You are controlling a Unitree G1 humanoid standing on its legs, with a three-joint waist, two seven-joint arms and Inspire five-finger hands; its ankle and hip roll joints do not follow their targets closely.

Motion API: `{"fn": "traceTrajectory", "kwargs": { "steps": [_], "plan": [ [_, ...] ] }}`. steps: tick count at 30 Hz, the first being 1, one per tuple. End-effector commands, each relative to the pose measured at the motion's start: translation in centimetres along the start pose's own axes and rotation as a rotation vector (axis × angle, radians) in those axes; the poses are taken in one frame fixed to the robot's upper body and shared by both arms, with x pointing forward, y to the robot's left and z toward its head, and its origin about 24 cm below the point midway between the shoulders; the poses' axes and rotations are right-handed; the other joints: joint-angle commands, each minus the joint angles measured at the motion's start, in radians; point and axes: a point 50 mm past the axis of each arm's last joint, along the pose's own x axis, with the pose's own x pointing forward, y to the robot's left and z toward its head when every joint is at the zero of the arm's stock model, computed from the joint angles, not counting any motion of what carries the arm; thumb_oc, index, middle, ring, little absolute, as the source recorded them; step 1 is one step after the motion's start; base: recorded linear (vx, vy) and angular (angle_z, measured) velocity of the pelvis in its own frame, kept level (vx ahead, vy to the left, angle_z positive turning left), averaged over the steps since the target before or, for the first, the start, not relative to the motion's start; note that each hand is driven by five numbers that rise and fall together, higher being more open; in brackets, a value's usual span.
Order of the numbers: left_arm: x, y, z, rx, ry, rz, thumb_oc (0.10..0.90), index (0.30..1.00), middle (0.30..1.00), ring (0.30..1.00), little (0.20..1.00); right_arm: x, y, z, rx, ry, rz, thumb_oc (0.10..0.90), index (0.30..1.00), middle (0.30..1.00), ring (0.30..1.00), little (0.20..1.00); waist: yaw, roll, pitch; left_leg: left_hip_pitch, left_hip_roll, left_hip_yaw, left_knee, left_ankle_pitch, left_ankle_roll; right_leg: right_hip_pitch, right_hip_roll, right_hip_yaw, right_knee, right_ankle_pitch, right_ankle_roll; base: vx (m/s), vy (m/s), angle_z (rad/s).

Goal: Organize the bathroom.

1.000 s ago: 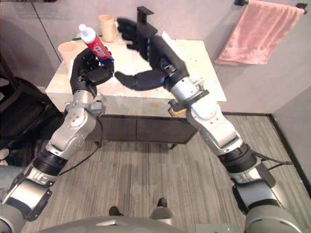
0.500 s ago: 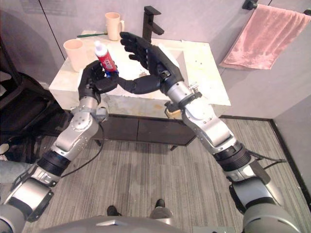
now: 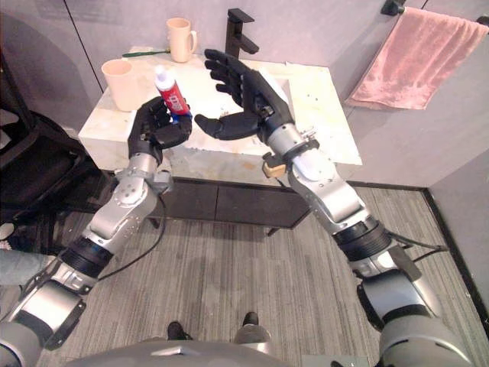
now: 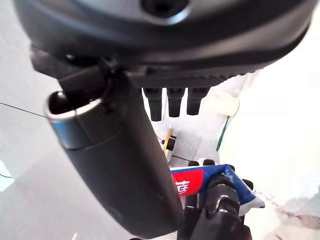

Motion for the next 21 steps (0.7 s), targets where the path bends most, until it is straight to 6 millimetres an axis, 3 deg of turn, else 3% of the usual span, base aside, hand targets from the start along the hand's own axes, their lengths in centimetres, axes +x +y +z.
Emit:
{"fn": "traceTrajectory", "kwargs": {
  "steps": [1, 21],
  "plan": [
    [1.2, -3.6, 4.9, -0.022, -0.257, -0.133, 0.4, 0.3, 0.3, 0.3, 0.3, 2.9, -1.2, 6.9, 0.013, -0.342, -0.023, 0.8, 0.9, 0.9, 0.9, 0.9, 0.012, 0.009, -0.094, 0.011, -0.032, 0.022, 0.12, -0.067, 0.0, -0.093, -0.029, -0.005, 0.134, -0.085, 0.049, 0.0, 0.004, 0.06],
    [1.1, -4.5, 3.4, 0.023, -0.199, -0.177, 0.4, 0.3, 0.3, 0.3, 0.3, 4.5, 0.4, 7.4, 0.049, -0.303, 0.096, 0.8, 0.9, 0.9, 0.9, 0.9, 0.028, 0.01, -0.095, 0.012, -0.034, 0.006, 0.121, -0.073, -0.004, -0.111, -0.057, -0.024, 0.152, -0.068, 0.054, 0.0, -0.001, 0.03]
  ]
}}
